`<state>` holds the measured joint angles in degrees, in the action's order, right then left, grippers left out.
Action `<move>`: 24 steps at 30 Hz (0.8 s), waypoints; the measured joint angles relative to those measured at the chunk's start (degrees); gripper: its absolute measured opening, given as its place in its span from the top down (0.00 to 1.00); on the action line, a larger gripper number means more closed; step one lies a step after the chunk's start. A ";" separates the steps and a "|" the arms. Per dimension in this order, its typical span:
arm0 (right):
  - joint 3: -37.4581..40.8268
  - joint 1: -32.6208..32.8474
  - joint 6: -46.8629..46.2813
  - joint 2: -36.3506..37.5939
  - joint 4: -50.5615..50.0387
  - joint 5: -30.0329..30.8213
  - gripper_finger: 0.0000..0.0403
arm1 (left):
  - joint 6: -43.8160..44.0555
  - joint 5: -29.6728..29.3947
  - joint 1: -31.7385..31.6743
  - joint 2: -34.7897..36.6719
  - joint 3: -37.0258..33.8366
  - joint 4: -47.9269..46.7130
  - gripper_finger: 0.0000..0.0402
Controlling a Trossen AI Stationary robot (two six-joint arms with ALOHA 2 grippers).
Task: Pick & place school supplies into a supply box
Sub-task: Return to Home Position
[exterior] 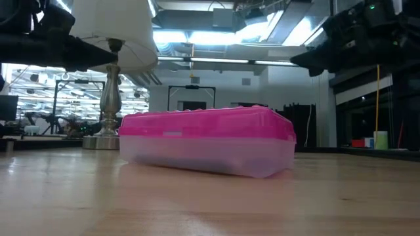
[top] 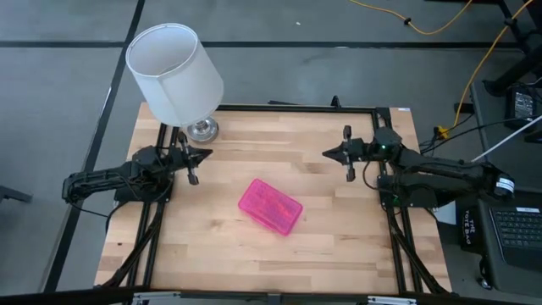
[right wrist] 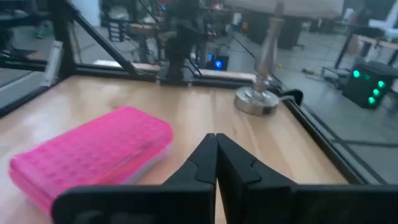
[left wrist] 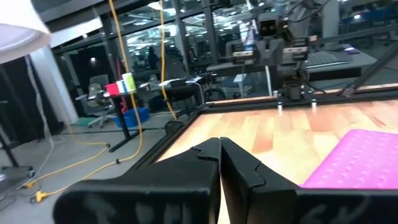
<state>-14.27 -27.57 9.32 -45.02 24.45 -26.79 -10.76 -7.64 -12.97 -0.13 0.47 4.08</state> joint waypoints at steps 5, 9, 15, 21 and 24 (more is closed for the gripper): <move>0.67 -0.02 0.00 4.38 -0.25 -0.46 0.98 | 2.76 -5.71 0.00 -0.01 0.00 0.22 0.99; 0.67 -0.02 -0.17 5.98 -0.22 -4.43 0.98 | 2.95 -16.82 0.00 -0.01 0.00 0.50 0.99; 0.67 0.02 -1.57 6.08 -0.76 -9.43 0.98 | 2.95 -25.84 0.00 -0.01 0.00 0.48 0.99; 0.67 -0.02 -1.62 6.08 -0.76 -9.02 0.98 | 2.95 -25.85 0.00 -0.01 0.00 0.48 0.99; 0.67 -0.02 -1.60 6.08 -0.76 -8.92 0.98 | 2.95 -25.85 0.00 -0.01 0.00 0.48 0.99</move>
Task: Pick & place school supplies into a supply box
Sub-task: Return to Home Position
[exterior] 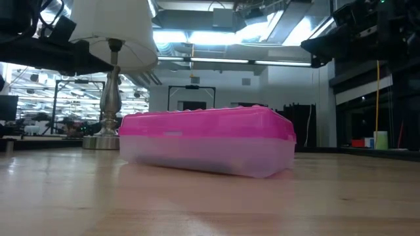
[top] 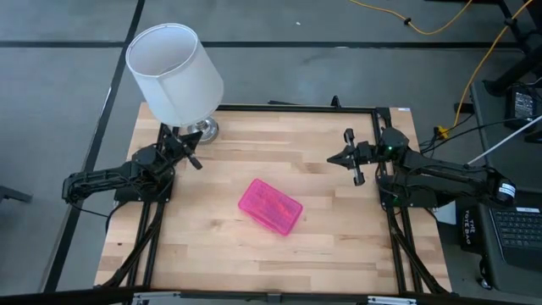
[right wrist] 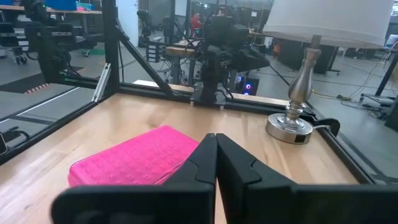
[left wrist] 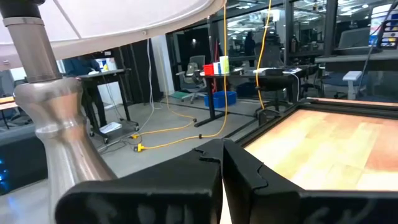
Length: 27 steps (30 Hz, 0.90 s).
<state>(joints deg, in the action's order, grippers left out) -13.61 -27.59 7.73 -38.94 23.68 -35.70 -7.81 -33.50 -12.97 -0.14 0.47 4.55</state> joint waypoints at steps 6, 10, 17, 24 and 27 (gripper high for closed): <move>0.00 0.00 -0.58 0.00 0.08 0.02 0.98 | 0.00 0.02 0.00 0.00 0.00 -0.02 0.99; -0.02 1.70 -7.14 1.18 -2.90 0.33 0.98 | 0.00 0.02 0.00 0.00 0.00 -0.02 0.99; 4.17 14.49 -3.07 15.88 -13.34 -0.48 0.98 | 0.00 0.04 0.00 0.00 0.00 -0.22 0.99; 12.19 25.70 -10.54 30.06 -10.53 -0.32 0.98 | 0.00 0.07 0.00 0.00 0.00 -0.13 0.99; 13.22 30.27 -12.14 33.96 -14.19 1.60 0.98 | 0.00 0.07 0.00 0.00 0.00 -0.13 0.99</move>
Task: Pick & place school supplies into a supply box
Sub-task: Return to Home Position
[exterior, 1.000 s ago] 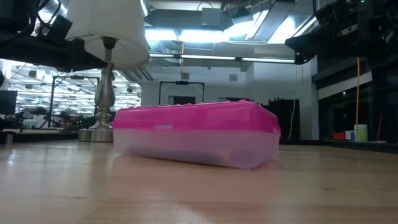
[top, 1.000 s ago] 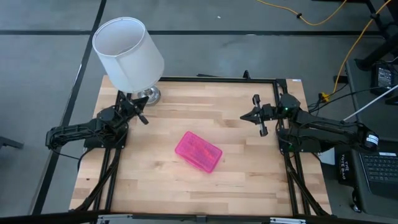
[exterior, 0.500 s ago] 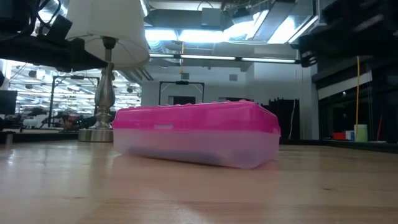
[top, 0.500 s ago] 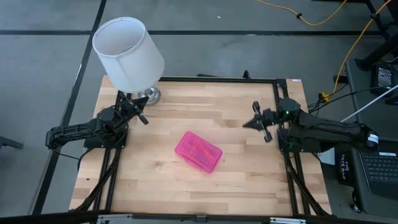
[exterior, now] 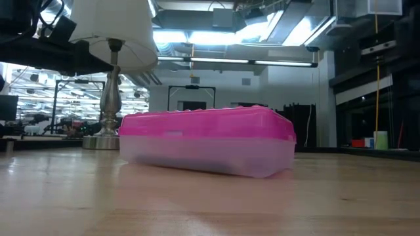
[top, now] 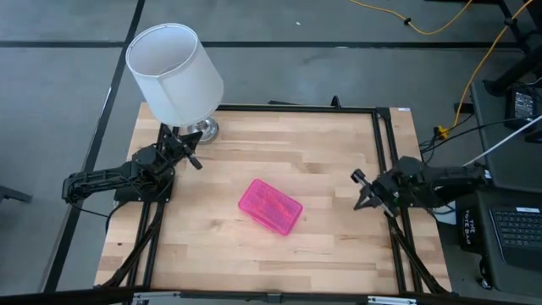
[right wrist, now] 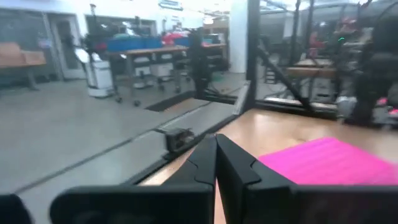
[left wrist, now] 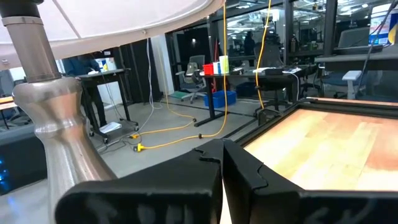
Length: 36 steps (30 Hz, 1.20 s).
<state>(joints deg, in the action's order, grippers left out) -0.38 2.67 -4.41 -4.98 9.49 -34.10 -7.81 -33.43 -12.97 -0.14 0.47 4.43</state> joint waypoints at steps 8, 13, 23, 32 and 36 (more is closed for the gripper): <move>-0.02 9.79 1.87 4.92 -3.27 6.14 0.98 | 0.00 0.00 0.00 0.00 0.00 0.06 0.99; -0.02 15.40 -0.18 4.92 -3.40 16.19 0.98 | 0.00 0.02 0.00 0.00 0.00 0.07 0.99; -0.02 19.85 3.52 4.68 -2.03 18.18 0.98 | 0.00 0.02 0.00 0.00 0.00 0.07 0.99; -0.02 19.89 3.48 4.66 -2.05 19.51 0.98 | 0.00 0.02 0.00 0.00 0.00 0.07 0.99; -0.02 19.87 1.27 4.66 -2.12 20.92 0.98 | -0.01 0.02 0.00 0.00 0.00 0.05 0.99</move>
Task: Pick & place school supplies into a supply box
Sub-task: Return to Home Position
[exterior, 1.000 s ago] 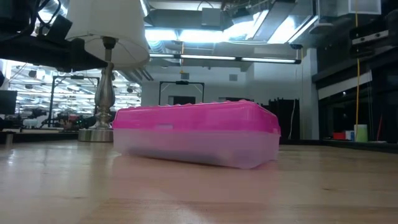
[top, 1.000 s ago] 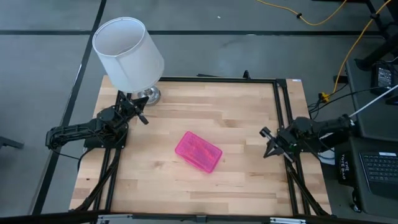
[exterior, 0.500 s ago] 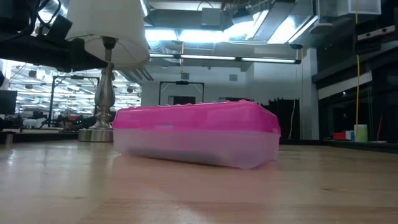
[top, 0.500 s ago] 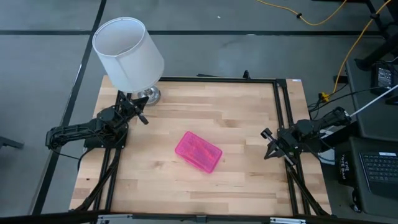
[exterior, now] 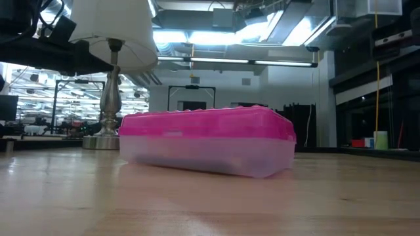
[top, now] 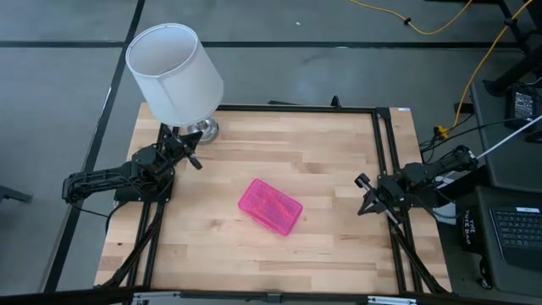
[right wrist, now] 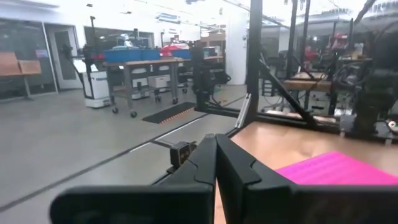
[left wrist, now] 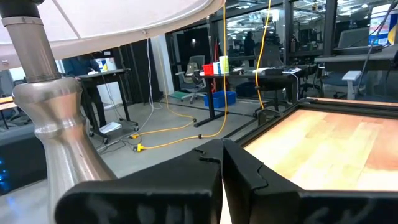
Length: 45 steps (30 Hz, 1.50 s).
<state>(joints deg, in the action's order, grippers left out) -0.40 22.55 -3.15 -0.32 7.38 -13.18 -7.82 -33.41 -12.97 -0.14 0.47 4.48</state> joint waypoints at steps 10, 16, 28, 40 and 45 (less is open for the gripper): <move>0.00 0.00 -1.02 0.00 0.00 0.03 0.98 | 0.01 0.00 0.00 0.00 0.00 0.02 0.99; 0.00 0.00 -1.04 0.00 0.00 0.06 0.98 | 0.01 0.00 0.00 0.00 0.00 0.02 0.99; 0.00 0.00 -0.93 0.00 0.00 0.08 0.98 | 0.00 -0.01 0.00 0.00 0.00 0.02 0.99; 0.00 -0.01 -0.91 0.00 0.00 0.12 0.98 | 0.01 -0.01 0.01 0.00 0.00 0.01 0.99; 0.00 -0.02 -0.91 0.00 0.00 0.12 0.98 | 0.01 -0.01 0.01 0.00 0.00 0.01 0.99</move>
<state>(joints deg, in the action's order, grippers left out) -0.40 22.52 -4.05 -0.32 7.38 -13.06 -7.81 -33.42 -12.96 -0.14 0.47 4.49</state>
